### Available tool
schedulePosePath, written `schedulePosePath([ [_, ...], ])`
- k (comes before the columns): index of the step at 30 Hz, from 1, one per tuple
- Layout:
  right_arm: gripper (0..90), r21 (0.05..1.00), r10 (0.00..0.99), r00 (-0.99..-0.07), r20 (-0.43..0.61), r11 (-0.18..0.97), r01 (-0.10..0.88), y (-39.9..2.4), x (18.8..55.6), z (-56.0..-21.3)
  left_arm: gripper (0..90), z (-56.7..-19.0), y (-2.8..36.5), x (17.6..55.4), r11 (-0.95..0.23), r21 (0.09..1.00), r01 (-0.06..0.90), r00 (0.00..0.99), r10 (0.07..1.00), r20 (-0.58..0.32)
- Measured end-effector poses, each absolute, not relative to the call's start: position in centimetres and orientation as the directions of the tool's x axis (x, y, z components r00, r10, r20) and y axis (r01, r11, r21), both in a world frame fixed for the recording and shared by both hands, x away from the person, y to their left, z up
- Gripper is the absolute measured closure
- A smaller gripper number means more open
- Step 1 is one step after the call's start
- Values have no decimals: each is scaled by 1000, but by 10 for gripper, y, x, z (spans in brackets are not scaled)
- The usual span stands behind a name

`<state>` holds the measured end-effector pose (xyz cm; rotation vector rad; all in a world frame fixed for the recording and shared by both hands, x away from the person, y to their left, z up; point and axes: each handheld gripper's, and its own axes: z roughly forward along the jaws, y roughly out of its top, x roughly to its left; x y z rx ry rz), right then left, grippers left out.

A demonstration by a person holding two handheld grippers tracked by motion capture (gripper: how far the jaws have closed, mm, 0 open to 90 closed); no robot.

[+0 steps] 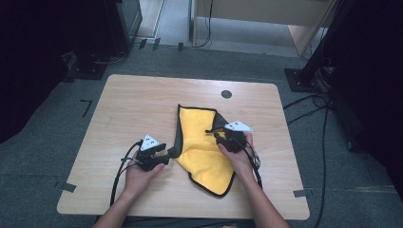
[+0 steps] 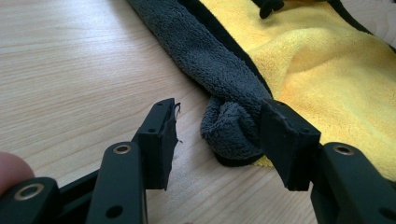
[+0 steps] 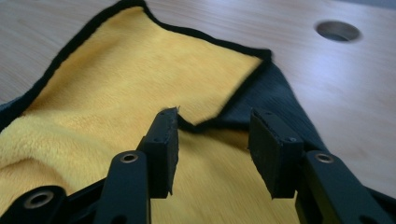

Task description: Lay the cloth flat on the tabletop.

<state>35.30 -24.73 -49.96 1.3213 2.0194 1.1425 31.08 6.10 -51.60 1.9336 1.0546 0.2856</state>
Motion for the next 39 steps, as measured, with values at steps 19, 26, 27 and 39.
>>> schedulePosePath([
  [19,743,848,998,-47,36,-6,530,-320,410,-488,465,-516,61,311,-236,784,574,605,768,-211],
  [26,596,853,1000,9,26,-27,522,-346,403,-481,457,-516,61,311,-233,784,576,600,772,-211],
  [27,596,851,1000,3,29,-27,525,-347,400,-479,456,-516,61,311,-233,784,576,600,772,-211],
  [39,556,791,939,-328,103,123,599,-277,306,-495,452,-516,62,311,-234,788,569,600,774,-204],
])
